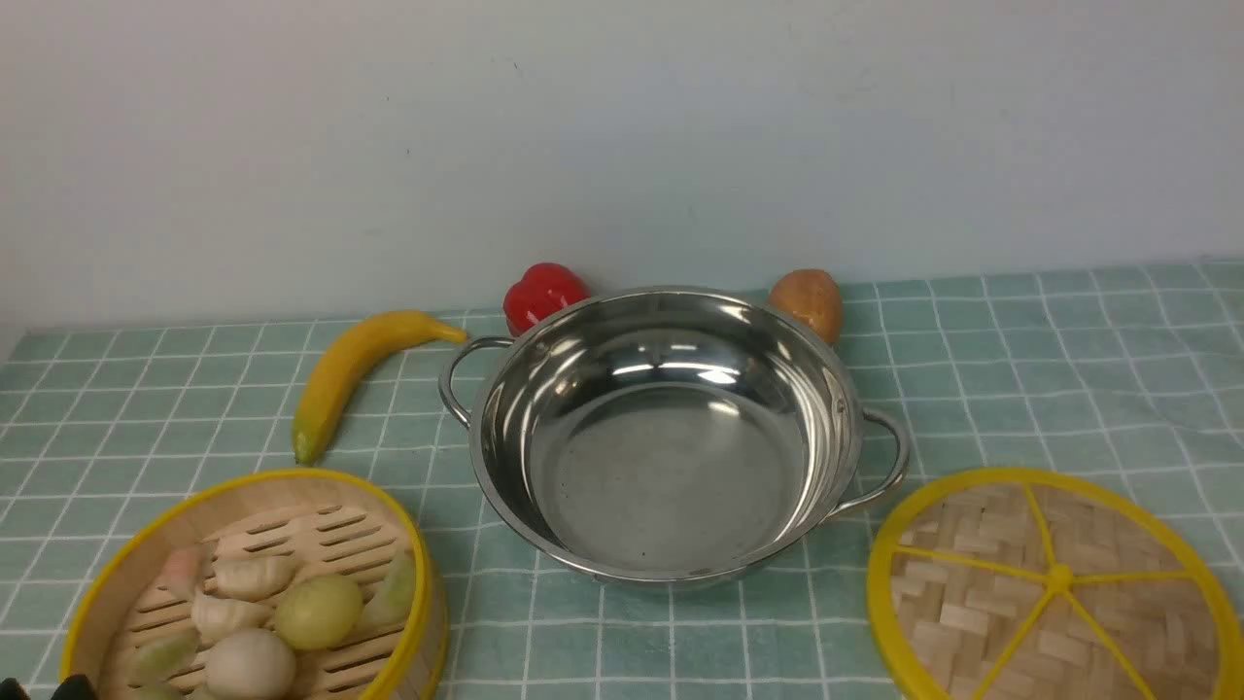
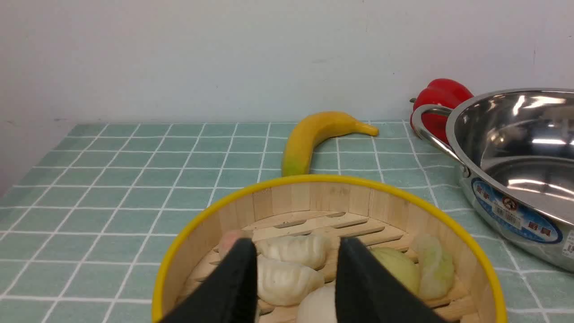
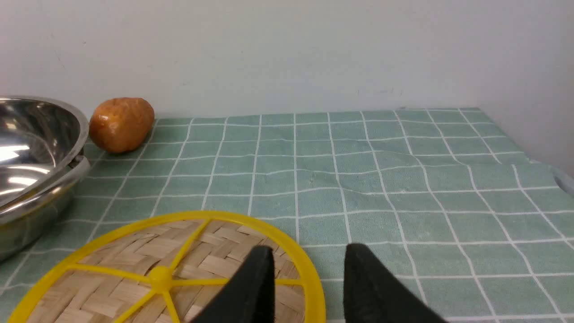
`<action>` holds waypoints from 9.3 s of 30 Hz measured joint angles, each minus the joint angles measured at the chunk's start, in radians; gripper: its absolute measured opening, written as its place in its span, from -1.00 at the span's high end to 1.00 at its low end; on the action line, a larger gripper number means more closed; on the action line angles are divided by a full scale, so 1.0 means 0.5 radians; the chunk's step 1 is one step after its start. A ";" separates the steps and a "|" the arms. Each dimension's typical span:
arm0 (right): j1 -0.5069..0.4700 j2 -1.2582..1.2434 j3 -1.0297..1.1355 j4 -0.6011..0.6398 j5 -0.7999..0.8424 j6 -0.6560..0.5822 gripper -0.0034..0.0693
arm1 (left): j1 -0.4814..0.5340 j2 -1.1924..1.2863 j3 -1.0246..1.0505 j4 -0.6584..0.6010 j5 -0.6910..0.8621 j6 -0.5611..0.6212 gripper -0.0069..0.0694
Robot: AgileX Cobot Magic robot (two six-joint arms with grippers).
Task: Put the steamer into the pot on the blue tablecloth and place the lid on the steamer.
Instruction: 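Grasp the rim of the steamer basket holding the buns with the left gripper, then place the bamboo steamer basket with dumplings into the steel pot with the left gripper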
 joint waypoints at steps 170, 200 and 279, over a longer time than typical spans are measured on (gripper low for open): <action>0.000 0.000 0.000 -0.009 -0.002 0.000 0.23 | 0.000 1.906 -1.483 -0.764 1.811 1.310 0.18; 0.000 0.000 0.000 -0.007 -0.005 0.000 0.23 | -0.502 2.857 -1.539 -0.397 1.191 0.998 -0.17; 0.000 0.000 0.000 -0.007 -0.005 0.000 0.23 | -1.342 3.307 -3.001 0.424 1.907 1.431 0.71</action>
